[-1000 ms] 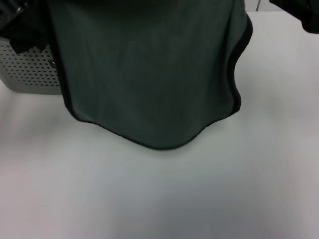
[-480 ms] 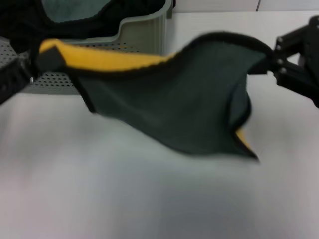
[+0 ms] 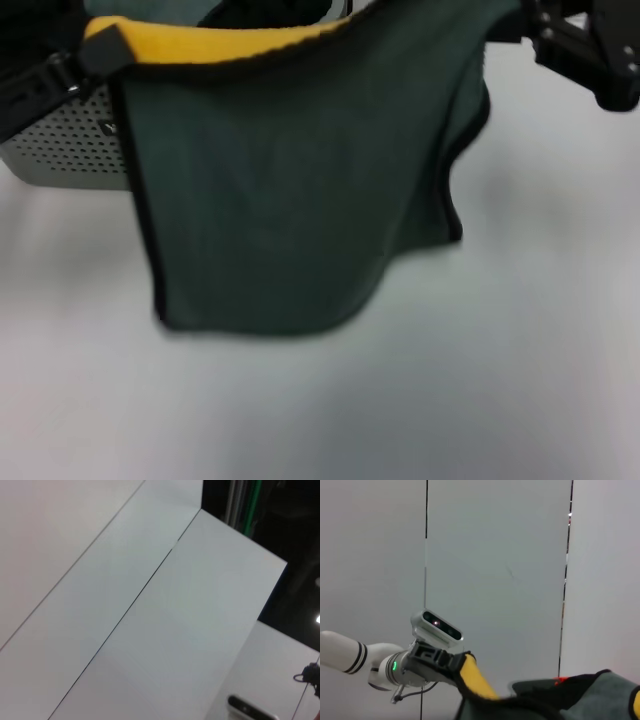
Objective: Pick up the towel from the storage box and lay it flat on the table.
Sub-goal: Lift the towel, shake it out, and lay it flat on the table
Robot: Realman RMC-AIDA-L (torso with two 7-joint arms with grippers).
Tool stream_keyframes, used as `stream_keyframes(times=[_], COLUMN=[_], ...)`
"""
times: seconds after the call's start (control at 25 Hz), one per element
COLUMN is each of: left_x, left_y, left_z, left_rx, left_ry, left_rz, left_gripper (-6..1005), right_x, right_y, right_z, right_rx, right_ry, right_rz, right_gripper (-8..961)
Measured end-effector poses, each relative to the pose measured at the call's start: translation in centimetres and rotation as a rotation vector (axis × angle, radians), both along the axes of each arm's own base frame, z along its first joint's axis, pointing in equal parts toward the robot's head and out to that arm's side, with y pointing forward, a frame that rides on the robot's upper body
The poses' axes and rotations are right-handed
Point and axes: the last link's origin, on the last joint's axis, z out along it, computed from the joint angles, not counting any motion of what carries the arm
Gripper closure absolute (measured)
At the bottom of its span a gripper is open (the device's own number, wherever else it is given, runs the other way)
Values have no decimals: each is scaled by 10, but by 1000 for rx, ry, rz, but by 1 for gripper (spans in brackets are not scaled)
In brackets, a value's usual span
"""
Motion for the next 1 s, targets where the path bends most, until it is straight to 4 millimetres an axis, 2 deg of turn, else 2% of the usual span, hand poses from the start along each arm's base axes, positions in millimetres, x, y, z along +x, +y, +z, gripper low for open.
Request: stream_keyframes(times=[0.12, 0.28, 0.44, 0.56, 0.68, 0.76, 0.84, 1.0], left_x=[3, 3, -10, -15, -15, -17, -24, -51], left_y=[3, -4, -26, -44, -61, -68, -66, -49], left_z=[-1, 2, 7, 14, 21, 21, 13, -19], left_rx=[-2, -5, -2, -1, -26, -60, -100, -153], left_ry=[13, 38, 114, 179, 206, 211, 209, 272], left_rz=[-18, -62, -80, -115, -162, -160, -101, 104], left_gripper=[917, 915, 914, 913, 912, 911, 911, 909], right_x=[-2, 7, 19, 22, 20, 21, 27, 46], right_y=[2, -13, -40, -59, -70, -71, -64, -37], right_z=[-3, -9, -12, -5, 8, 9, -10, -97], right_rx=[-6, -80, -208, -256, -254, -273, -336, -473], right_ry=[-4, -16, -9, 29, 70, 67, 27, -122], right_rz=[12, 12, 5, 10, 0, -29, -94, -228], right_gripper=[942, 941, 940, 940, 939, 939, 939, 938])
